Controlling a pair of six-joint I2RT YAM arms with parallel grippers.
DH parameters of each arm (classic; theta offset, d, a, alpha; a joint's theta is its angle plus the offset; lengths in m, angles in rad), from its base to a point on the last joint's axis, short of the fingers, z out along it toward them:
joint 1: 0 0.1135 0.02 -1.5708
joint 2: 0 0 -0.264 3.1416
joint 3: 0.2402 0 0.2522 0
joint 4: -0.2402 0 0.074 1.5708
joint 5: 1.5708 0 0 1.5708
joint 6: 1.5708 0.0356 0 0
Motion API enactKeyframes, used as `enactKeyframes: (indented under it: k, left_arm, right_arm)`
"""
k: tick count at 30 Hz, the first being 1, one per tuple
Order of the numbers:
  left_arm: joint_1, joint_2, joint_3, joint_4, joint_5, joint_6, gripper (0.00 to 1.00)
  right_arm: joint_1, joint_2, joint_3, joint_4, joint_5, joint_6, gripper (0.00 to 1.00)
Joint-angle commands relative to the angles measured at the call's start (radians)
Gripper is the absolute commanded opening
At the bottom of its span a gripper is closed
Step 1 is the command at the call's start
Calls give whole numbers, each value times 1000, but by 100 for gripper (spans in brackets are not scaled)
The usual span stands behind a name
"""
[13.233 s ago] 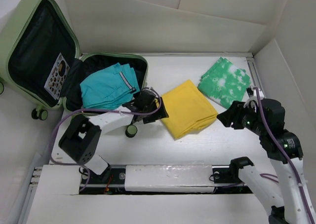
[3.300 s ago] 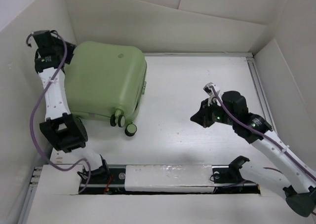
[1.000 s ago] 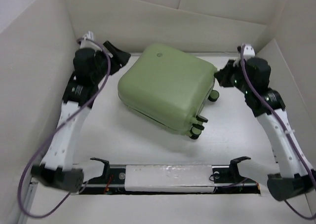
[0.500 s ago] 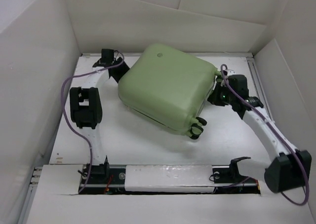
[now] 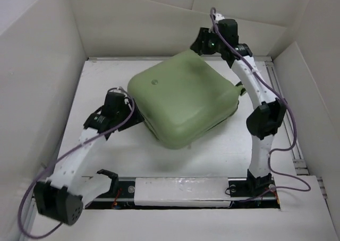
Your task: Pack the luggage
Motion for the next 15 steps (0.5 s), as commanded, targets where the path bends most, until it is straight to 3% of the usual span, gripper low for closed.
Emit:
enactKeyframes:
  k: [1, 4, 5, 6, 8, 9, 11, 12, 15]
  left_arm:
    - [11, -219, 115, -58, -8, -65, 63]
    - [11, -210, 232, -95, -61, -83, 67]
    - [11, -196, 243, -84, -61, -83, 67]
    - [11, -185, 234, -84, -52, -83, 67]
    - [11, -165, 212, -72, -36, -103, 62]
    - [11, -165, 201, -72, -27, -103, 60]
    - [11, -188, 166, -84, 0, -117, 55]
    - [11, -211, 148, -84, 20, -117, 42]
    - [11, -356, 59, -109, 126, -107, 28]
  right_arm:
    - [101, -98, 182, -100, -173, -22, 56]
    - [82, -305, -87, -37, -162, -22, 62]
    - [72, -374, -191, 6, -162, -33, 62]
    - [72, -444, -402, 48, -162, -33, 62]
    - [81, -656, -593, 134, -139, -33, 59]
    - [81, -726, -761, 151, -101, -33, 53]
    - [90, -927, -895, 131, -45, -19, 42]
    - [101, -989, -993, 102, 38, -2, 18]
    - [128, -1234, -1117, -48, 171, 97, 1]
